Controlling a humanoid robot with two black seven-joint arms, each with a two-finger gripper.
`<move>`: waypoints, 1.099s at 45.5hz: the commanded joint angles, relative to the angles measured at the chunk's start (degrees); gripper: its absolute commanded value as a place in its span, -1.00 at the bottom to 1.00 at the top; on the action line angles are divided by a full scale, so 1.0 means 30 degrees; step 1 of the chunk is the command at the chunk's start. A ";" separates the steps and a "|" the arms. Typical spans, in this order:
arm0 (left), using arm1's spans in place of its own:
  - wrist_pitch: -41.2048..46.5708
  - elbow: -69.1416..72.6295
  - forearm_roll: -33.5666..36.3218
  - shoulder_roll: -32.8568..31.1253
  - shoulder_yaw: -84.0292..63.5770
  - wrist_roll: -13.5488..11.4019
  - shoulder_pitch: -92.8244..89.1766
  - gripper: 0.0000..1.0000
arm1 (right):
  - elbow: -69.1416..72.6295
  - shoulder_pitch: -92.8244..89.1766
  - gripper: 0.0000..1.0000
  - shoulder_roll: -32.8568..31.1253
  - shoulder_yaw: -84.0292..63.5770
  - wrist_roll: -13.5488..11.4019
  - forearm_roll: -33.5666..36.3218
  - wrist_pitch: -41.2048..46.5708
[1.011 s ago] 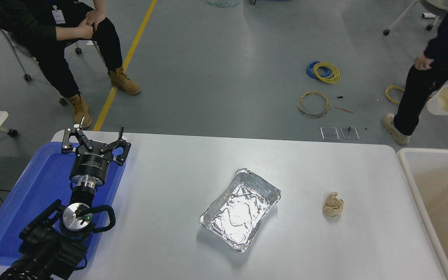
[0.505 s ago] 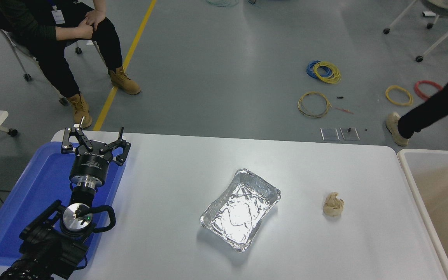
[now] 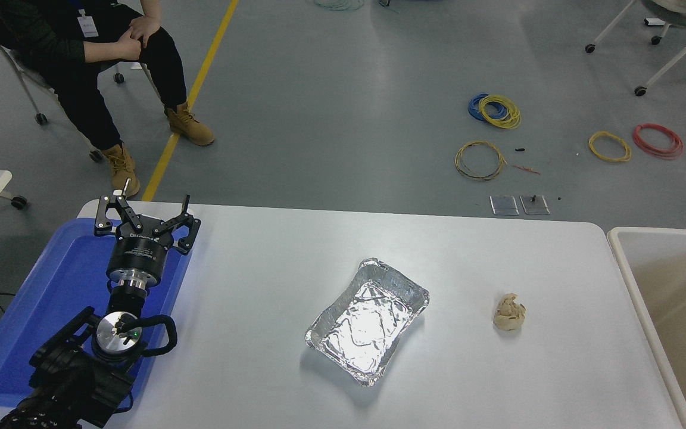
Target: Pick up paper cup place in dustbin
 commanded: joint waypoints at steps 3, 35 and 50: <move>0.0000 0.0000 0.0000 -0.0004 0.0000 0.0000 0.0024 1.00 | -0.0018 -0.0671 -1.00 0.0690 0.0376 -0.0019 0.0020 -0.0191; 0.0000 0.0000 0.0000 0.0025 0.0000 0.0000 -0.0005 1.00 | 0.0070 -0.0173 0.97 0.0866 0.0317 0.0040 0.0430 -0.1920; 0.0000 0.0000 0.0000 0.0025 0.0000 0.0000 -0.0005 1.00 | 0.1064 0.1671 1.00 0.0690 0.0259 0.0011 0.0430 -0.1715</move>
